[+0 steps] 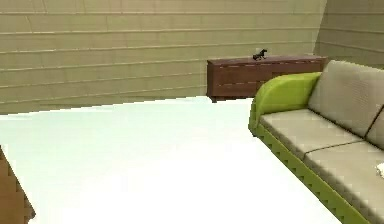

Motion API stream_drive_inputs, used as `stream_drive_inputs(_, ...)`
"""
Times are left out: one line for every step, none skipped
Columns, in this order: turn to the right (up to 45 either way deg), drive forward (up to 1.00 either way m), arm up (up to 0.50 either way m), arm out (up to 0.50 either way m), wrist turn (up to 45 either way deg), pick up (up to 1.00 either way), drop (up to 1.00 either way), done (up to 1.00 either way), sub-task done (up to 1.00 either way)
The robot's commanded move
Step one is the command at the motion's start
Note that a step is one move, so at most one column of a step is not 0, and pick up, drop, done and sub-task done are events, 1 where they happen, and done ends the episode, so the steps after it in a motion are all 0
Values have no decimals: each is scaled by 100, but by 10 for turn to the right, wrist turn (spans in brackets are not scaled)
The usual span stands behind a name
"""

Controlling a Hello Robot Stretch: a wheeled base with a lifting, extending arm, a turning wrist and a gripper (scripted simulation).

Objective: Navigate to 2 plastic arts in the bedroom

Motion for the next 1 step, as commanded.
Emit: stream_drive_inputs(0, 100, 0, 0, 0, 0, 0, 0, 0)
